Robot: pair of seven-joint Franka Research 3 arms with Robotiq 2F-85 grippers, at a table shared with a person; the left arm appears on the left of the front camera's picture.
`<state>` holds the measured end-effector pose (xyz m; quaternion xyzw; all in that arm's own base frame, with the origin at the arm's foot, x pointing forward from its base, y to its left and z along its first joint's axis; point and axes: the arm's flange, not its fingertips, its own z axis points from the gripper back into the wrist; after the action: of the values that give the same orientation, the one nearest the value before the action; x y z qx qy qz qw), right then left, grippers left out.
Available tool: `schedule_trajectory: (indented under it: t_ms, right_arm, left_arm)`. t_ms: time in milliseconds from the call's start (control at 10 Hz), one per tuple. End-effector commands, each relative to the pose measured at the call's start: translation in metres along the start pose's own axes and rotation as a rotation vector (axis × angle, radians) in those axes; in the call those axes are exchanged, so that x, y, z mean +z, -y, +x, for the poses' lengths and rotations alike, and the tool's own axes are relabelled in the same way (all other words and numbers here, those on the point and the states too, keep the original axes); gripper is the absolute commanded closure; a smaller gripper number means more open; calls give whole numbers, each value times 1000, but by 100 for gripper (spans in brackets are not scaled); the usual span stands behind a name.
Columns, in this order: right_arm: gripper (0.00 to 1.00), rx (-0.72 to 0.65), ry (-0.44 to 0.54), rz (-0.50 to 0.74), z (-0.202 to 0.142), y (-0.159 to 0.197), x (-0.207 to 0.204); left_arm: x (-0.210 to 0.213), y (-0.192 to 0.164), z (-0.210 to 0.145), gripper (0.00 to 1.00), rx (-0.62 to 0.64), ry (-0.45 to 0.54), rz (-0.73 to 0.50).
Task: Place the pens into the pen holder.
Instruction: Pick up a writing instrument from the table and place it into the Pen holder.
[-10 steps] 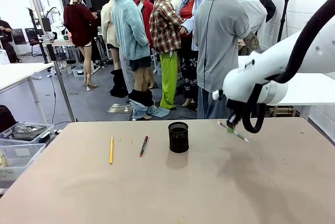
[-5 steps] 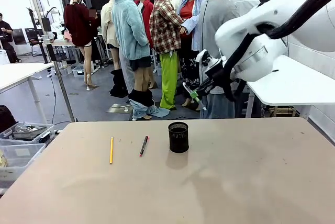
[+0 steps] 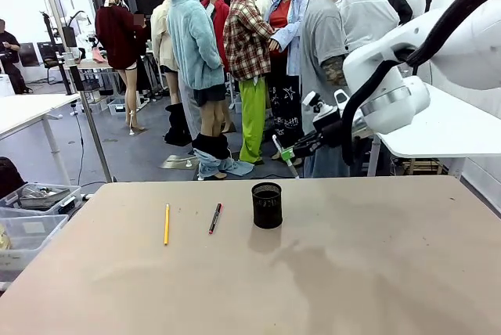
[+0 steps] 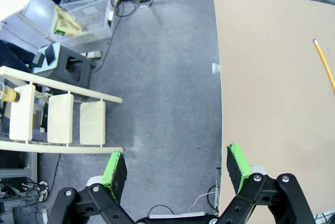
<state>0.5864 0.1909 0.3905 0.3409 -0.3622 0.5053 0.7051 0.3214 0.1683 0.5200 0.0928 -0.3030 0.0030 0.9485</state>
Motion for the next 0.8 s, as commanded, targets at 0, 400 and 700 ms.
schedule_trajectory:
  t_ms: [0, 400, 700]
  right_arm:
    - [100, -5, -1, -8, 18, -2, -11]
    - [100, 99, 30, 81, 39, -41, -7]
    - [100, 99, 70, 254, 46, -44, -30]
  left_arm:
    - [0, 0, 0, 0, 2, 2, -5]
    - [0, 0, 0, 0, 2, 2, -5]
    - [0, 0, 0, 0, 2, 2, -5]
